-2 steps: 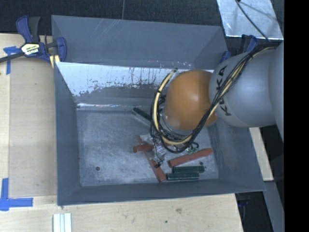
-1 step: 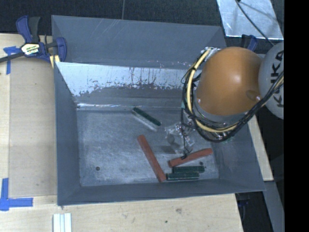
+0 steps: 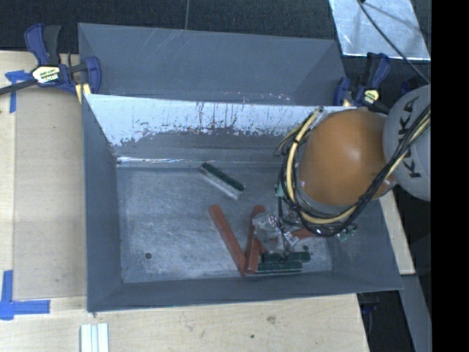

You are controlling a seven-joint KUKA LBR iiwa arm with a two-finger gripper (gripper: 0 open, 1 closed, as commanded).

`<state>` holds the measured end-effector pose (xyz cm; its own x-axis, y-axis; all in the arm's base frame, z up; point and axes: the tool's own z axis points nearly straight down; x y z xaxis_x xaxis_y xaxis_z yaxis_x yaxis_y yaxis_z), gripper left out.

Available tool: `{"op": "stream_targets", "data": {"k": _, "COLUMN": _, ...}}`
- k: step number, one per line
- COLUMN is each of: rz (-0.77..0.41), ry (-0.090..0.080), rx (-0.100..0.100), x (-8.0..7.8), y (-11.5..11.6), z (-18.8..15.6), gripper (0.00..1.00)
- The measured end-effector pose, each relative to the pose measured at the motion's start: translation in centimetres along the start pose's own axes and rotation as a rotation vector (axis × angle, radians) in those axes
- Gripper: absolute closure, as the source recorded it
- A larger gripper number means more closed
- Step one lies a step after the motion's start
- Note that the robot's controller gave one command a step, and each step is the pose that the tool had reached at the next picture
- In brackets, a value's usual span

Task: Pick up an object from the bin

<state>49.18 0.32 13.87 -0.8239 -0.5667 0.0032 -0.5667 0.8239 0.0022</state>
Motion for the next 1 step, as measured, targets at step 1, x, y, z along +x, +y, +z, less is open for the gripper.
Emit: {"op": "stream_targets", "data": {"k": 1, "rz": 0.001, "ry": -0.006, "rx": 0.003, "x": -0.19, "y": -0.02, "z": -0.28, "gripper": 0.00}}
